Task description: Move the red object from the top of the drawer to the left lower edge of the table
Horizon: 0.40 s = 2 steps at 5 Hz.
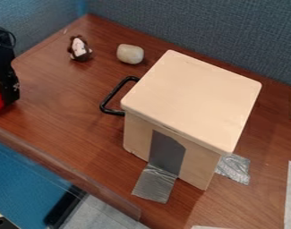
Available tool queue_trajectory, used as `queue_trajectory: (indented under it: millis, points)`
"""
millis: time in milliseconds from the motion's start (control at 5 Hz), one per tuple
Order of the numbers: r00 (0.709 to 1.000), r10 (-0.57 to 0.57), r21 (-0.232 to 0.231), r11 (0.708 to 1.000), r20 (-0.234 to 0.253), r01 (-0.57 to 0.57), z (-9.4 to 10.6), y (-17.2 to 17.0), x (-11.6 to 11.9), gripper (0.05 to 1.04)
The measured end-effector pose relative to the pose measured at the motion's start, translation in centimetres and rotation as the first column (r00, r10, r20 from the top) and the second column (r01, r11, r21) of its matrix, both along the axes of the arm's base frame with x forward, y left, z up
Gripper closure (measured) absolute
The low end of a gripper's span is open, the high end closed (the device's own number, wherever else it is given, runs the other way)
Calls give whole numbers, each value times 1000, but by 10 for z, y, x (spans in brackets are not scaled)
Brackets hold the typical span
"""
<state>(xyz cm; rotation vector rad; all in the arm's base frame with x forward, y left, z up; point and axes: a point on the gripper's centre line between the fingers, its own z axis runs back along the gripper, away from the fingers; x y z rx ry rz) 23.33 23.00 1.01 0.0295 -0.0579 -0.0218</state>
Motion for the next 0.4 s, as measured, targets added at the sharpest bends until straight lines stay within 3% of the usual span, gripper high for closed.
queue_trajectory:
  millis: [400]
  points:
    - [997, -66, -22, 998, 27, 67, 45, -4, 3, 83]
